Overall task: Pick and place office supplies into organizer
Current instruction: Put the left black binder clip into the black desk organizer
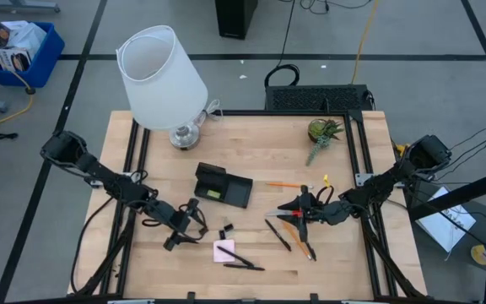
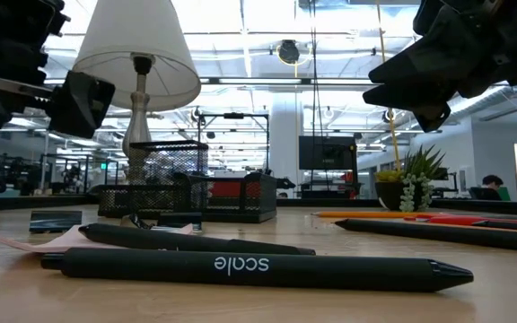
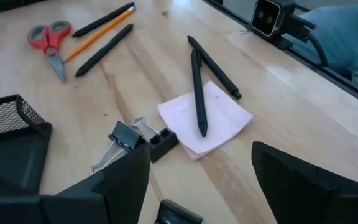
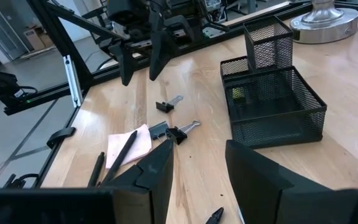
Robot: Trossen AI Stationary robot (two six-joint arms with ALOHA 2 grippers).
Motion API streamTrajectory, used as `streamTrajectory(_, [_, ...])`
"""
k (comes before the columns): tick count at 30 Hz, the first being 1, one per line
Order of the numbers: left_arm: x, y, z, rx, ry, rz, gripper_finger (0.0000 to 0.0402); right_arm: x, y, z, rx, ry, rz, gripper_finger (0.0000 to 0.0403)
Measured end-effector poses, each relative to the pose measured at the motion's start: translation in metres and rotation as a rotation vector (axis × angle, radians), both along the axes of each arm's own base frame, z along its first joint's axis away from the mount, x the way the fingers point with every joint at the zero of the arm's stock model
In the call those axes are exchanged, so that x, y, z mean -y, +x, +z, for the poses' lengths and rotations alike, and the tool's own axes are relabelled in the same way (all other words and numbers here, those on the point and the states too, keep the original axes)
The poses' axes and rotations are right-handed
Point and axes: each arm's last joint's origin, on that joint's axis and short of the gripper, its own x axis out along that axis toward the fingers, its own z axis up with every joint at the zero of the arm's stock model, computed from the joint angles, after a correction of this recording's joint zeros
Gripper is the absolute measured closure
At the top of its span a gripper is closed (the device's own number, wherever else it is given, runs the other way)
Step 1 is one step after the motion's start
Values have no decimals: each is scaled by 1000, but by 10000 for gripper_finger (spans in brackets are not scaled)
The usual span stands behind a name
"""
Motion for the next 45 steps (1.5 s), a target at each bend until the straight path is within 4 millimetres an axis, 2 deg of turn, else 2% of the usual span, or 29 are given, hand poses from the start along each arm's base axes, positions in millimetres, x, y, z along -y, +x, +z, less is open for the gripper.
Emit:
streamTrajectory(16, [0, 1, 2, -13, -84, 74, 119, 0, 0, 0, 0, 0, 0, 264])
streamTrajectory(20, [1, 3, 6, -13, -178, 120, 119, 0, 0, 0, 0, 0, 0, 264])
streamTrajectory(23, [3, 4, 9, 10, -189, 65, 119, 0, 0, 0, 0, 1, 0, 264])
streamTrajectory(30, [0, 0, 0, 28, 41, -148, 119, 0, 0, 0, 0, 1, 0, 264])
streamTrajectory(36, [-3, 0, -2, 3, 45, -170, 119, 0, 0, 0, 0, 1, 0, 264])
streamTrajectory(40, [-10, 1, -5, 12, 132, -211, 119, 0, 0, 0, 0, 1, 0, 264])
streamTrajectory(45, [-16, 4, -6, -14, 52, -278, 119, 0, 0, 0, 0, 1, 0, 264])
